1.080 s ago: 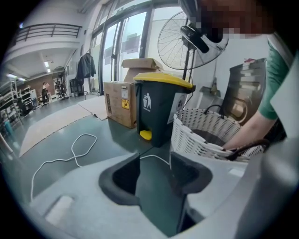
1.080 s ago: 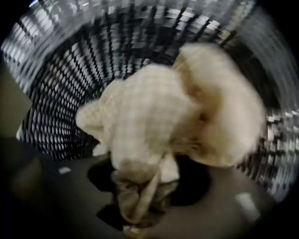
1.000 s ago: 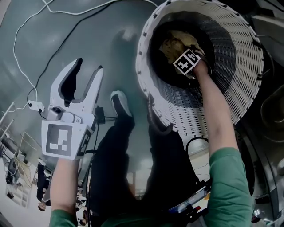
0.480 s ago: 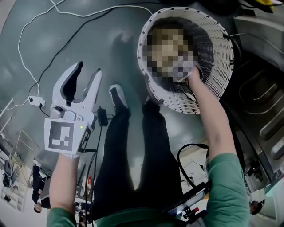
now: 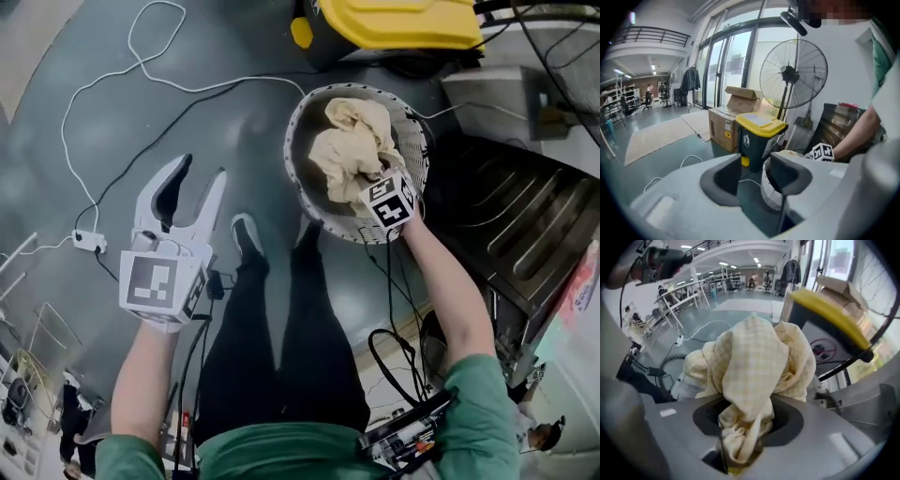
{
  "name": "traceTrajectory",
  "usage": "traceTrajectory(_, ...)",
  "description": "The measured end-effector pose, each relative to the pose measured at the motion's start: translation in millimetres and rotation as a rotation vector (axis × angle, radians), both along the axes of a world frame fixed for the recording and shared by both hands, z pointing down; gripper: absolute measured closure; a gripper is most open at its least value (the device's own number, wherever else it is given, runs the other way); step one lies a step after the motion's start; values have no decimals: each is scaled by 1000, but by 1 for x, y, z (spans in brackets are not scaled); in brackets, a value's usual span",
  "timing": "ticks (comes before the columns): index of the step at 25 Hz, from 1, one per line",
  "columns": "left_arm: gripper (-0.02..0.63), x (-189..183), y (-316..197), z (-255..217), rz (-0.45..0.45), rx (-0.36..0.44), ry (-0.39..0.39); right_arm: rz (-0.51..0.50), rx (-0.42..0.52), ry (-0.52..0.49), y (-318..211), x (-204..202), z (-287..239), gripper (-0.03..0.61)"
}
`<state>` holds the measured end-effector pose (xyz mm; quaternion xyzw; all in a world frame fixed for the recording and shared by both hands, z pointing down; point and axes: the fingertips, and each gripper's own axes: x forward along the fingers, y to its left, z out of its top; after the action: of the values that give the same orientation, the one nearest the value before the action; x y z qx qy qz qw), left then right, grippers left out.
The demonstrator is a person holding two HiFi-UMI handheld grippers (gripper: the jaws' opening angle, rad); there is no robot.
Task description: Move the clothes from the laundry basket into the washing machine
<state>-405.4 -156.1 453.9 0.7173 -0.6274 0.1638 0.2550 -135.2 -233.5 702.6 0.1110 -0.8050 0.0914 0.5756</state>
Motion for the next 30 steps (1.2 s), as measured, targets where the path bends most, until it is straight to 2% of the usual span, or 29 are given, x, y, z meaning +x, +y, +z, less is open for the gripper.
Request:
traceTrajectory(4,423,-2,0,-47,18,23,-13,64,58,-54,1,10,-81,402)
traceTrajectory(7,423,-5,-2,-78,37,44,-16,167,121,-109,-1,17,-141,402)
traceTrajectory(14,425,12,-4,-169,76,125,-18,592,286,-284,8,65,-280,402)
traceTrajectory(17,428,17,1,-207,84,150,-11,710,317,-351,24,76,-341,402)
traceTrajectory(20,430,16,12,-238,78,168,22,741,346,-388,41,76,-398,402)
traceTrajectory(24,430,18,29,-258,80,176,37,727,408,-403,61,76,-455,402)
traceTrajectory(30,430,28,46,-281,106,190,16,778,455,-440,84,95,-496,402)
